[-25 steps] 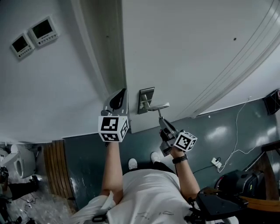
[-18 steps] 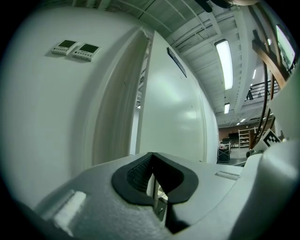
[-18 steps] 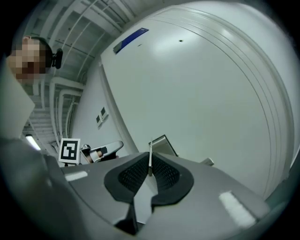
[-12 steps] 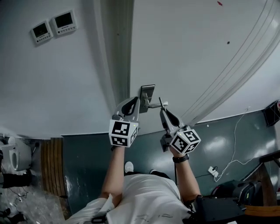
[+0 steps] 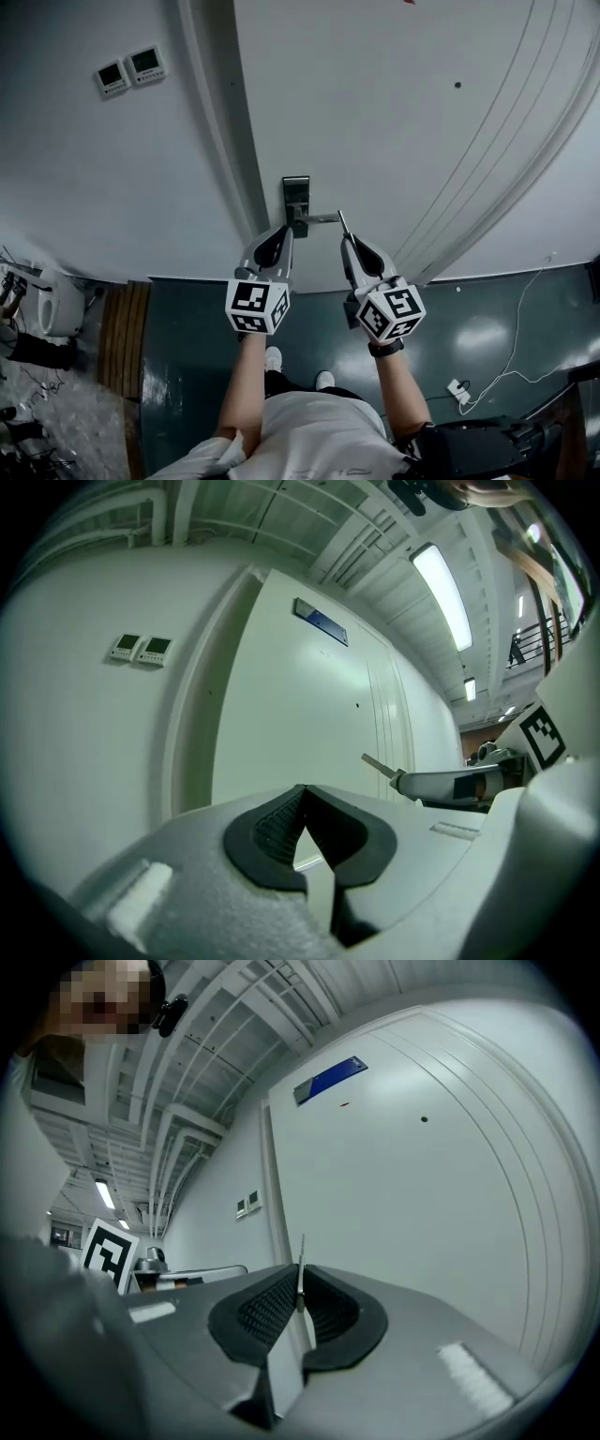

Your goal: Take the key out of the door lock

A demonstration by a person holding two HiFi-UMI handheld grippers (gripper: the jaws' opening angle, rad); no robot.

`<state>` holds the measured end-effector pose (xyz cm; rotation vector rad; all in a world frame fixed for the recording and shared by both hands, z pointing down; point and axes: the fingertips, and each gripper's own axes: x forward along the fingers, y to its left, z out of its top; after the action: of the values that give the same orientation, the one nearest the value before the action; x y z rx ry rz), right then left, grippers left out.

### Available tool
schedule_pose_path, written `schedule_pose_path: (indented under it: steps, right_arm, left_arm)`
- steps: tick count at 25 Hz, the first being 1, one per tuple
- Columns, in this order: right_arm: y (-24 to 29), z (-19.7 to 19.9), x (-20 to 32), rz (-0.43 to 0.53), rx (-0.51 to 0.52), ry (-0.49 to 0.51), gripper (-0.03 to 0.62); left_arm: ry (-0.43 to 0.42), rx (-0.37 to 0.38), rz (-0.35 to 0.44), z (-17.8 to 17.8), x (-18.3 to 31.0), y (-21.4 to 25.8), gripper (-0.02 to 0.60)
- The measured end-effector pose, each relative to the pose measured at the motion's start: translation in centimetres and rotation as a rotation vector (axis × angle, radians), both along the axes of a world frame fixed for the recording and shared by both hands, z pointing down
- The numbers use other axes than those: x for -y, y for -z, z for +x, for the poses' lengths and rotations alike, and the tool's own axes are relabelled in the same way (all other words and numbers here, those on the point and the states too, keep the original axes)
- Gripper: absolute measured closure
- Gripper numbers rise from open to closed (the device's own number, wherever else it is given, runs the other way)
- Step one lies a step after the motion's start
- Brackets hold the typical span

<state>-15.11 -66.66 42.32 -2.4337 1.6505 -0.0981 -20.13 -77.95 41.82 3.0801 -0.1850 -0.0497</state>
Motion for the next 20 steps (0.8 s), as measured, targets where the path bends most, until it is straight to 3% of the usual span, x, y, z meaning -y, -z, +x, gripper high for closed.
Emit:
schedule_pose_path:
  steps: [5,20]
  right_arm:
    - [1.5,-1.0,0.1,-0.024,-0.066,0.015,0.565]
    - [4.0,-2.8,4.2,-0.106,-0.212,-0.090,0.565]
  left_arm:
    - [0.029,0.002,0.024,-1.1,-1.1,1.0,0.581]
    - [0.043,-0.014,0.055,-2.3,1.6,1.5,0.581]
